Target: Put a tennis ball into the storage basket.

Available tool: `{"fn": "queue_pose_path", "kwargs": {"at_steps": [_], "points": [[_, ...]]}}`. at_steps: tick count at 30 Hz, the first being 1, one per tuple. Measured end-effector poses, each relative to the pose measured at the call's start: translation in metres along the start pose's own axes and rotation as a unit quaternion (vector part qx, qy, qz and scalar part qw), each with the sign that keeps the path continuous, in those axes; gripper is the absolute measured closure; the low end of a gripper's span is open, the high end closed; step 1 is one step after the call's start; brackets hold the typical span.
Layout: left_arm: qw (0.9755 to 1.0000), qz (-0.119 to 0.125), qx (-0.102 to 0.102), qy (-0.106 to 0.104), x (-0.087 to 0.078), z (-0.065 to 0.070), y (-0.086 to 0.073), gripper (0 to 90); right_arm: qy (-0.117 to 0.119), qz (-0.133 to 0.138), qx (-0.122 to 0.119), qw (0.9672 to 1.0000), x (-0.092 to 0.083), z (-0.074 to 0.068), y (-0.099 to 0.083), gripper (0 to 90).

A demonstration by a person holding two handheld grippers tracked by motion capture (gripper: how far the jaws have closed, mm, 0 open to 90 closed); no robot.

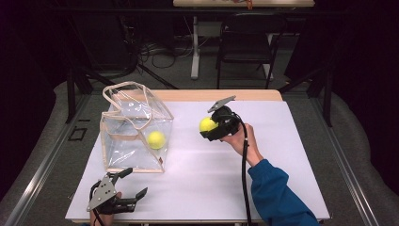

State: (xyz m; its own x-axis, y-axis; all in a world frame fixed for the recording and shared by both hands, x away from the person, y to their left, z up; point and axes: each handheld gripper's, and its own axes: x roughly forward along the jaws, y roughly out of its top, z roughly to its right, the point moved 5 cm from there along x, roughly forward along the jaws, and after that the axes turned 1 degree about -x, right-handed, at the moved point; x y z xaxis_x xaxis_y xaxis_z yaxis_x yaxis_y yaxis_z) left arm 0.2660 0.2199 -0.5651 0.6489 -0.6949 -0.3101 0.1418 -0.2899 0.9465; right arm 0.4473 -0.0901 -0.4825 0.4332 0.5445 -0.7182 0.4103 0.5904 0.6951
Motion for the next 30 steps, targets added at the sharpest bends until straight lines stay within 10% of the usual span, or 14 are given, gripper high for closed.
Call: {"fn": "queue_pose_path", "kwargs": {"at_steps": [30], "points": [[1.0, 0.004, 0.004, -0.002, -0.001, 0.0, 0.0, 15.9, 0.006, 0.023, -0.018, 0.9996, -0.004, -0.013, 0.027, 26.2]]}}
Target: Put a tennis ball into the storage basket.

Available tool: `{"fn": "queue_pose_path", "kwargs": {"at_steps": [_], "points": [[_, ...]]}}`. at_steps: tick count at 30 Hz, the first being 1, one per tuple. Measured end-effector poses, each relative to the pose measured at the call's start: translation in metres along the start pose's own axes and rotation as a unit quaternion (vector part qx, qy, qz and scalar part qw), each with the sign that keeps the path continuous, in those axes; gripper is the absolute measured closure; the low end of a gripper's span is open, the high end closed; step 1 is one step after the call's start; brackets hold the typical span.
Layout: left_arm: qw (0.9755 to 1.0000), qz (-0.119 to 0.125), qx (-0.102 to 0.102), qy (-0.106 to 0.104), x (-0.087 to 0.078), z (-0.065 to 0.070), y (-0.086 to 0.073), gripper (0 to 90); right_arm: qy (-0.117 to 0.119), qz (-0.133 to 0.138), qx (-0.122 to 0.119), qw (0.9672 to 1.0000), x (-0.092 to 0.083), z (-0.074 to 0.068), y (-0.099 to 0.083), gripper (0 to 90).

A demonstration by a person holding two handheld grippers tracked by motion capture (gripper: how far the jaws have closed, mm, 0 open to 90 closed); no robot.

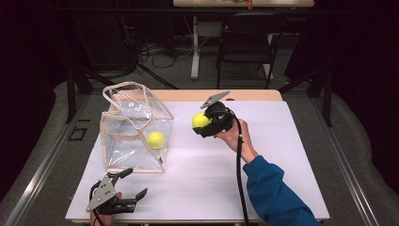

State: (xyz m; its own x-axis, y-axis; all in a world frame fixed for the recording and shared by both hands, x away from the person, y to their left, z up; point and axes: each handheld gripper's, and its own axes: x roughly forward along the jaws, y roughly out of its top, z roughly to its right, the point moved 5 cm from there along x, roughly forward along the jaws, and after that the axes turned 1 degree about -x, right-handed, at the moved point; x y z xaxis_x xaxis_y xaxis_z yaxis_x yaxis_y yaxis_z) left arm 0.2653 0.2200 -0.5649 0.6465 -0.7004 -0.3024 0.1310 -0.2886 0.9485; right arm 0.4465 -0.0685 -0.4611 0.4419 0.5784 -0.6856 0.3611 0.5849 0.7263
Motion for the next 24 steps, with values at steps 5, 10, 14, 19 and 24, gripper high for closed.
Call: {"fn": "queue_pose_path", "kwargs": {"at_steps": [5, 10, 14, 19, 24], "points": [[1.0, 0.001, 0.001, 0.001, 0.0, 0.0, 0.0, 15.9, 0.001, 0.002, -0.004, 1.0, 0.0, -0.003, 0.005, 26.2], [1.0, 0.0, 0.002, 0.0, 0.0, 0.001, 0.0, 15.9, 0.005, 0.006, -0.008, 0.9999, -0.002, -0.005, 0.01, 26.2], [1.0, 0.0, 0.002, 0.001, 0.0, 0.0, 0.0, 15.9, 0.005, 0.012, -0.01, 0.9999, -0.004, -0.007, 0.017, 26.2], [1.0, 0.0, 0.003, 0.0, 0.0, 0.0, 0.0, 15.9, 0.006, 0.017, -0.014, 0.9997, -0.005, -0.009, 0.023, 26.2], [1.0, -0.001, 0.003, -0.001, 0.0, 0.0, 0.0, 15.9, 0.01, 0.02, -0.017, 0.9996, -0.005, -0.011, 0.026, 26.2]]}}
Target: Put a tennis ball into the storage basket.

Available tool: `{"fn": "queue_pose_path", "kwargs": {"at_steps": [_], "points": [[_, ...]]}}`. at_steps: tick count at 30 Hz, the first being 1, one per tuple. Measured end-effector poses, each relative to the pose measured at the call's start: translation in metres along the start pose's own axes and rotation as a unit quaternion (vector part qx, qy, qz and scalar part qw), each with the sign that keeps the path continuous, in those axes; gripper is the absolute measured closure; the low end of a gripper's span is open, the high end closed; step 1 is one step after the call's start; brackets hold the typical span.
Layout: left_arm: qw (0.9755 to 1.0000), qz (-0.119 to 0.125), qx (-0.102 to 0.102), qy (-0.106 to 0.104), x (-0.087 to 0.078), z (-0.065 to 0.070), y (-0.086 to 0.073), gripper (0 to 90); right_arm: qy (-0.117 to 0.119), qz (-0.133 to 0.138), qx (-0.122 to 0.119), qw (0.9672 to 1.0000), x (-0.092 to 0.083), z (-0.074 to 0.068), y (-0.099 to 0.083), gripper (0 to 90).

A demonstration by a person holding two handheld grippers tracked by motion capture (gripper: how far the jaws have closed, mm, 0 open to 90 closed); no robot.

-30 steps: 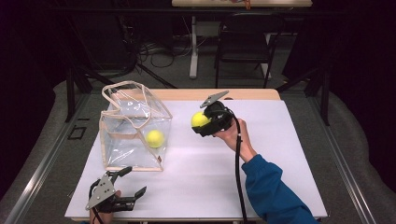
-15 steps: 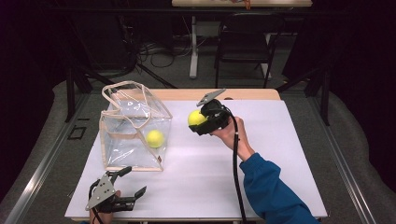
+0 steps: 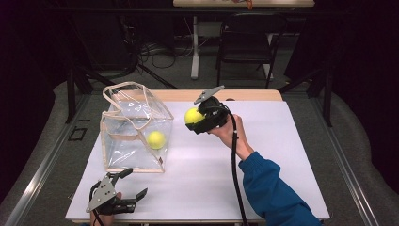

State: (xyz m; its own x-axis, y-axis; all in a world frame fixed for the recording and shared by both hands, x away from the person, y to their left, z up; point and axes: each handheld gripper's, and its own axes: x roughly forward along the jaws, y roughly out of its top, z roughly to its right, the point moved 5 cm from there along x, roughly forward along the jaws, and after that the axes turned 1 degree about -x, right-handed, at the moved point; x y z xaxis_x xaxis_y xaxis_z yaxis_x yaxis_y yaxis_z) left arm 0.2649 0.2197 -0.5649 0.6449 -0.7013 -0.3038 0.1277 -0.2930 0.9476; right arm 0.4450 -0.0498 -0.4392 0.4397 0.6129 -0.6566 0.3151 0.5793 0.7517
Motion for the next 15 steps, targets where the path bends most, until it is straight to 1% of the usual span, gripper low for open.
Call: {"fn": "queue_pose_path", "kwargs": {"at_steps": [15], "points": [[1.0, 0.0, 0.001, 0.0, 0.0, 0.0001, 0.0001, 15.9, 0.0, 0.007, -0.004, 1.0, -0.0011, -0.0014, 0.0105, 26.2]]}}
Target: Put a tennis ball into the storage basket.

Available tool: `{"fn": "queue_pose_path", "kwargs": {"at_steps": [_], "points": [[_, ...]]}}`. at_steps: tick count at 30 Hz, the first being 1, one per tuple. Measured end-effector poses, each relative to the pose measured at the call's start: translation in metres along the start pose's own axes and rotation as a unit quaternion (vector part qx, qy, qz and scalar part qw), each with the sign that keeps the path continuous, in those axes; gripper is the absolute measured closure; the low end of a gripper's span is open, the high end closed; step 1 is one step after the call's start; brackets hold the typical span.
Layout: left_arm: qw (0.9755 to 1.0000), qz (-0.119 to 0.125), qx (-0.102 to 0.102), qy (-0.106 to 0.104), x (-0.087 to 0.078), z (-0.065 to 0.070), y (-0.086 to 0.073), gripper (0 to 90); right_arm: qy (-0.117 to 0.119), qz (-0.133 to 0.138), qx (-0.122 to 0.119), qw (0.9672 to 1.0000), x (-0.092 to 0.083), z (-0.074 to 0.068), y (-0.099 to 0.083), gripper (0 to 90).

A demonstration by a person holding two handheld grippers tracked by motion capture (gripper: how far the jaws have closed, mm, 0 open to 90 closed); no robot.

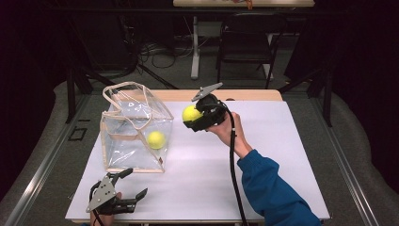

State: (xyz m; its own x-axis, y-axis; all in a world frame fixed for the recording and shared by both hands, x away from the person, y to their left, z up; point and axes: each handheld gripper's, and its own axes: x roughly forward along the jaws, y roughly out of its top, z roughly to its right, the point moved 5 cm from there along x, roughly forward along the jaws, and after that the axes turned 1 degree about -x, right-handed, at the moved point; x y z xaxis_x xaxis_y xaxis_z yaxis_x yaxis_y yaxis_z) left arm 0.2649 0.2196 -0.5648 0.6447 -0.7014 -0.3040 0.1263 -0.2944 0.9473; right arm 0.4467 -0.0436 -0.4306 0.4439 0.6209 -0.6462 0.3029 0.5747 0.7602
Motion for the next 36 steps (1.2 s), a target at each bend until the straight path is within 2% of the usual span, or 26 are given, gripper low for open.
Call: {"fn": "queue_pose_path", "kwargs": {"at_steps": [30, 32, 36], "points": [[1.0, 0.004, -0.001, 0.001, 0.0, 0.0, 0.0, 15.9, 0.009, 0.012, 0.0, 0.9999, 0.004, 0.0, 0.015, 26.3], [1.0, 0.004, -0.001, 0.002, 0.0, -0.001, 0.0, 15.9, 0.011, 0.016, -0.003, 0.9998, 0.007, -0.002, 0.023, 26.3], [1.0, 0.004, -0.001, 0.001, -0.001, -0.001, 0.0, 15.9, 0.012, 0.02, -0.004, 0.9997, 0.008, -0.002, 0.026, 26.3]]}}
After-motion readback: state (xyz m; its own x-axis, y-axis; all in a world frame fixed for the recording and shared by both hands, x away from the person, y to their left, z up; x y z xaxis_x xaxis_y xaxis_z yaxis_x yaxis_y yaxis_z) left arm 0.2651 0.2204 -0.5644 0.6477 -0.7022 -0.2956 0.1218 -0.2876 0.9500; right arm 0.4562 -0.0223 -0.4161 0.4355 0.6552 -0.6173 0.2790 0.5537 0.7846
